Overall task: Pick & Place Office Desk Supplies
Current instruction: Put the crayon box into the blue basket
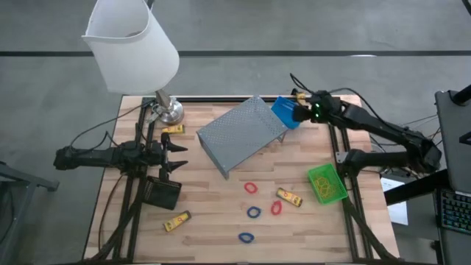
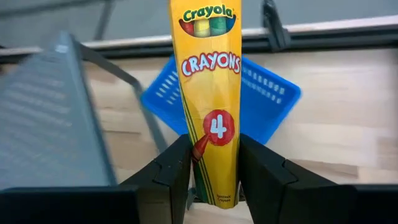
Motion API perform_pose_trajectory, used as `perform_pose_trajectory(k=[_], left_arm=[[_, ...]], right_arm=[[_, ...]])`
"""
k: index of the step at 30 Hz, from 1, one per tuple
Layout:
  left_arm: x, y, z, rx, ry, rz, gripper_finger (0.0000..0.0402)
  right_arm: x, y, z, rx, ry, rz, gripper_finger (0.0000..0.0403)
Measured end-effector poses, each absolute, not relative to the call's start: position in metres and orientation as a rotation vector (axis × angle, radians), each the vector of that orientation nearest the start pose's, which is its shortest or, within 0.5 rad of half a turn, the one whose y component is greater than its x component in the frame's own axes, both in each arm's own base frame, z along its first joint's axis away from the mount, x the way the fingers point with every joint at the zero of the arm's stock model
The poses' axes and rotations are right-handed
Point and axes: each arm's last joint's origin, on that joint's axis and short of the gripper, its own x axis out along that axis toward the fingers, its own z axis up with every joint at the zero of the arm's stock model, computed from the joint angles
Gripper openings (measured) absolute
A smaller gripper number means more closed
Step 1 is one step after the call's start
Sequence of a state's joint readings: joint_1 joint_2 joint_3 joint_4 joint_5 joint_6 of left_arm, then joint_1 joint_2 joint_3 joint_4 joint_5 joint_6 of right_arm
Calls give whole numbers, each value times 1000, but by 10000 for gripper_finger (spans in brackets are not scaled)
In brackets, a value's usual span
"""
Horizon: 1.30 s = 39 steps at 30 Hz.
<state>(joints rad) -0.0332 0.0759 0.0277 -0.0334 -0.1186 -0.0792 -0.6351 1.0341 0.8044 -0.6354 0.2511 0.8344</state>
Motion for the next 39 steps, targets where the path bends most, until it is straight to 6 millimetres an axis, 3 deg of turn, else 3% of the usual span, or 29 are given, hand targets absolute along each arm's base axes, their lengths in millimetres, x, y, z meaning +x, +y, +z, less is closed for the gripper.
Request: perform_pose_trajectory(k=[11, 19, 25, 39], left_arm=[[101, 0, 164, -73, 78, 88, 253], [101, 0, 164, -73, 78, 89, 253], [101, 0, 164, -73, 78, 88, 253], [101, 0, 164, -73, 78, 88, 253]], right_arm=[[194, -183, 268, 860, 770, -1168, 118], [206, -216, 246, 886, 1027, -1217, 118], [213, -226, 225, 883, 1108, -1203, 118], [224, -235, 196, 932, 1131, -1154, 118]])
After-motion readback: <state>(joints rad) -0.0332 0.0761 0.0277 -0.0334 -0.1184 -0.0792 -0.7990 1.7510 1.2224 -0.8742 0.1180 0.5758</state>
